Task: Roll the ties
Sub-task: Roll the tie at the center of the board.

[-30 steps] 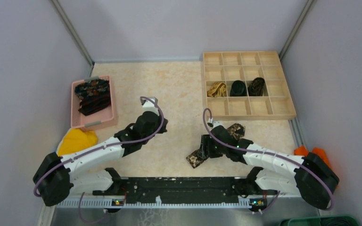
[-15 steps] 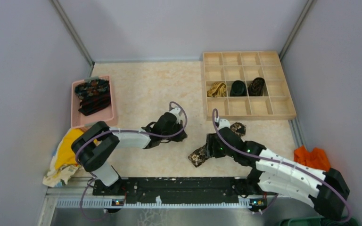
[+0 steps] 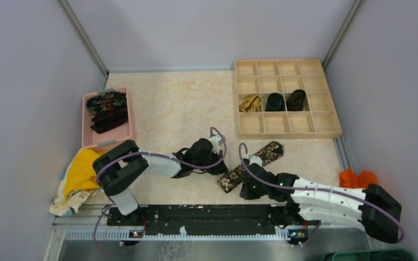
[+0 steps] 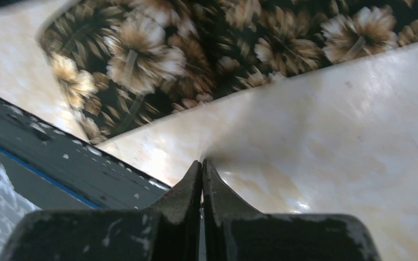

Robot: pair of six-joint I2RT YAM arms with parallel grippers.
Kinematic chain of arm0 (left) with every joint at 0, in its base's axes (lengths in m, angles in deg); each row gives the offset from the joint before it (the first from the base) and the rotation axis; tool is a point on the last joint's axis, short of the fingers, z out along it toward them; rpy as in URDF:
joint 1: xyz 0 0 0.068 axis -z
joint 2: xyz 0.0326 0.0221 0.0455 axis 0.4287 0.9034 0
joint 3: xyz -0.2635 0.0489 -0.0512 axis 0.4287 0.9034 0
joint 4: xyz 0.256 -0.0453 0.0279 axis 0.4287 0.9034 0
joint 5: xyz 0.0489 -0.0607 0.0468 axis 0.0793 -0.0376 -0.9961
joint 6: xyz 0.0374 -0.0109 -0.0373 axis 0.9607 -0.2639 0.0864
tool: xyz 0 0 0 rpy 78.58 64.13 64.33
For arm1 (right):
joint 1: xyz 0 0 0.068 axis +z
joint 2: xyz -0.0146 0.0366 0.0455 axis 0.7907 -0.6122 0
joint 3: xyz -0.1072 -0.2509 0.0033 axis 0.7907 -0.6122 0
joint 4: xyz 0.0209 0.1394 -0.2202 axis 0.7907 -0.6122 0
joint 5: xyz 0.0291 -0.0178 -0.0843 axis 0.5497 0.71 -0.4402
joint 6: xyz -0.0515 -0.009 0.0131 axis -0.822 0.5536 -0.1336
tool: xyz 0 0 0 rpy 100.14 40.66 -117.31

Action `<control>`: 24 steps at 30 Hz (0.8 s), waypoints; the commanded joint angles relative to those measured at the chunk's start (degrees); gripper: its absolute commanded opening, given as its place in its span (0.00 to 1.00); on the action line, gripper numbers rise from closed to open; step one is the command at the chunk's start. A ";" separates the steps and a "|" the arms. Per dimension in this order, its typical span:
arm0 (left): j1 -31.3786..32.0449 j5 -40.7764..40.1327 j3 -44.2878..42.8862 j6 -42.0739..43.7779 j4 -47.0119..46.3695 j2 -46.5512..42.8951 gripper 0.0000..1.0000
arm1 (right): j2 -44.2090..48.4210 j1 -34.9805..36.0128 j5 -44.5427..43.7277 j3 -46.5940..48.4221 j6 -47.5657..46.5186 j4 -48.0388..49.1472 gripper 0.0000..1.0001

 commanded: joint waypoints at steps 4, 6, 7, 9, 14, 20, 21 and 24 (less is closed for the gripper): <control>3.64 -1.03 1.77 -1.09 1.37 1.02 0.00 | -7.78 0.49 -0.08 0.09 0.83 10.97 0.00; 4.33 -1.21 2.14 -1.46 1.40 1.15 0.00 | -10.14 0.49 -0.70 0.53 0.61 12.62 0.00; 4.58 -1.12 2.23 -1.59 1.37 1.25 0.00 | -11.26 0.45 -0.84 0.68 0.47 13.52 0.00; 5.23 -0.79 2.33 -1.97 1.26 1.45 0.00 | -13.28 0.50 -1.08 1.35 0.16 15.31 0.00; 5.95 -0.44 2.43 -2.31 0.92 1.49 0.00 | -15.61 0.50 -1.40 2.36 0.08 16.12 0.00; 5.63 -10.55 0.19 -2.10 7.80 0.75 0.00 | -8.61 0.57 -2.79 2.95 -0.32 9.07 0.00; 5.23 -15.12 -0.70 -2.57 10.72 0.42 0.00 | -7.14 0.73 -3.58 3.80 -0.70 6.22 0.00; 1.45 -24.37 -1.59 -6.51 17.83 -2.50 0.00 | -2.60 2.18 -7.60 7.08 -1.27 -2.83 0.00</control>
